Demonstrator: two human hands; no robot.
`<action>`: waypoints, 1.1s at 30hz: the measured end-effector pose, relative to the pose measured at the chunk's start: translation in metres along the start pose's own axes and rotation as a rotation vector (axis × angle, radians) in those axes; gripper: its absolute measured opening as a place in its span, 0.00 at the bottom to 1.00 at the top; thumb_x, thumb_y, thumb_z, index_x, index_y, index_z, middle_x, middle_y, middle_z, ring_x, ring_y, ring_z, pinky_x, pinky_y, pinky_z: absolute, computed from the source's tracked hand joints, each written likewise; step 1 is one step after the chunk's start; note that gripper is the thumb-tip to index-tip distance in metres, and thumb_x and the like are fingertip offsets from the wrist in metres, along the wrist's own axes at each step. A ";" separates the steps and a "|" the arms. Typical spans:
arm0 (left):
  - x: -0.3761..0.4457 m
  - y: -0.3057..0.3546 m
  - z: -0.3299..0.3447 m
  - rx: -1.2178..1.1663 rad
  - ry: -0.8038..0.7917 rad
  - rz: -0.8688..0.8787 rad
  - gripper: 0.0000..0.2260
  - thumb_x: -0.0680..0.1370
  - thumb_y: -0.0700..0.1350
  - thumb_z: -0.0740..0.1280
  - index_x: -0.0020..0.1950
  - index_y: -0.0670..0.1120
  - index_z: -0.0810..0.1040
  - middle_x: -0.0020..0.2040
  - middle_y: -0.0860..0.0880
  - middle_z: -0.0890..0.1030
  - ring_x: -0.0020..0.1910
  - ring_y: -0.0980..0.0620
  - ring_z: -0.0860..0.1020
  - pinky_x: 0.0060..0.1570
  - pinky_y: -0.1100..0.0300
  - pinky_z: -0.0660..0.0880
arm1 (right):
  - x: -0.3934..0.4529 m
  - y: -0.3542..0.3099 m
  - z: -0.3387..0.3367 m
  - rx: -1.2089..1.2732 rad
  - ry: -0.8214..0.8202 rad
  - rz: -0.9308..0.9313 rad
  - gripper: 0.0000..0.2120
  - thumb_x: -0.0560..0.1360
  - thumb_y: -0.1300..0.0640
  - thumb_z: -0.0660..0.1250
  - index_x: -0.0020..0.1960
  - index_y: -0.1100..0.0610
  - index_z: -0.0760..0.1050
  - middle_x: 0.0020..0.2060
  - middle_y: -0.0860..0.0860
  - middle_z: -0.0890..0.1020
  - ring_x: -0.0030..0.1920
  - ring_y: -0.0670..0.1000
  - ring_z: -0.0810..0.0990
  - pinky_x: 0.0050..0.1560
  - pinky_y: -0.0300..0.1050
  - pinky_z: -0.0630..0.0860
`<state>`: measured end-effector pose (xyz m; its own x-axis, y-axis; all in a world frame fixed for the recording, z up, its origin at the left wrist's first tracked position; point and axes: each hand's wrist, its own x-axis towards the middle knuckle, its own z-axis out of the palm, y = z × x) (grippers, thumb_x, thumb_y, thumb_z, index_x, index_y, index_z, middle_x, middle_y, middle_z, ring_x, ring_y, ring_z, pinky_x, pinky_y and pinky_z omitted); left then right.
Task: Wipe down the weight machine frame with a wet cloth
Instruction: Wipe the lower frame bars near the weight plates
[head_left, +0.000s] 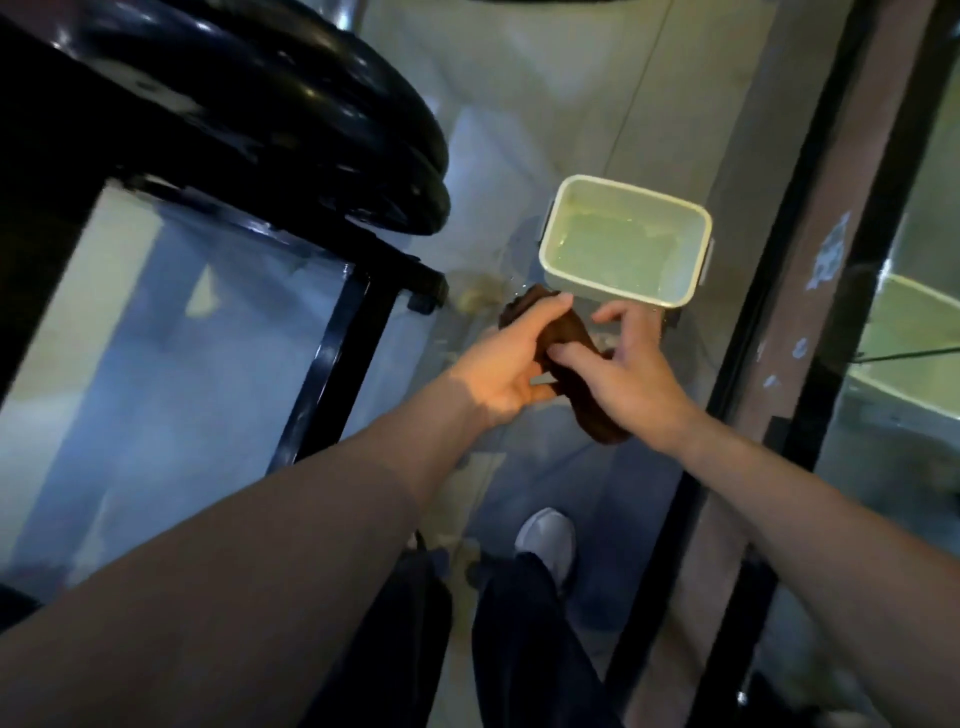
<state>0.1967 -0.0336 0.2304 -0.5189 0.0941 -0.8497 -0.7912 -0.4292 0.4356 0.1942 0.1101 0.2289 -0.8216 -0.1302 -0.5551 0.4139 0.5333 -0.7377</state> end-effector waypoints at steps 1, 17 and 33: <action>-0.008 0.000 -0.005 0.018 0.037 0.017 0.16 0.79 0.53 0.73 0.60 0.44 0.81 0.52 0.46 0.85 0.55 0.47 0.84 0.51 0.53 0.82 | -0.005 -0.008 0.000 0.021 -0.065 0.056 0.26 0.75 0.49 0.75 0.67 0.49 0.66 0.62 0.48 0.70 0.56 0.39 0.74 0.55 0.34 0.71; -0.094 0.012 -0.191 0.405 0.450 0.386 0.17 0.85 0.58 0.58 0.47 0.47 0.76 0.47 0.43 0.81 0.48 0.45 0.79 0.52 0.48 0.76 | -0.050 -0.097 0.180 0.267 -0.089 0.080 0.22 0.82 0.35 0.58 0.59 0.50 0.79 0.44 0.55 0.85 0.42 0.53 0.83 0.44 0.50 0.79; -0.249 0.031 -0.349 1.356 1.214 0.575 0.33 0.81 0.60 0.59 0.82 0.45 0.57 0.80 0.40 0.57 0.78 0.41 0.57 0.70 0.43 0.54 | -0.051 -0.281 0.283 -0.251 -0.028 -0.610 0.28 0.85 0.41 0.58 0.80 0.52 0.65 0.66 0.49 0.70 0.55 0.27 0.69 0.59 0.20 0.62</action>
<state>0.4145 -0.3839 0.3514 -0.7755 -0.6314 0.0029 -0.6283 0.7722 0.0950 0.2310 -0.2699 0.3556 -0.8677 -0.4910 -0.0781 -0.2296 0.5350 -0.8130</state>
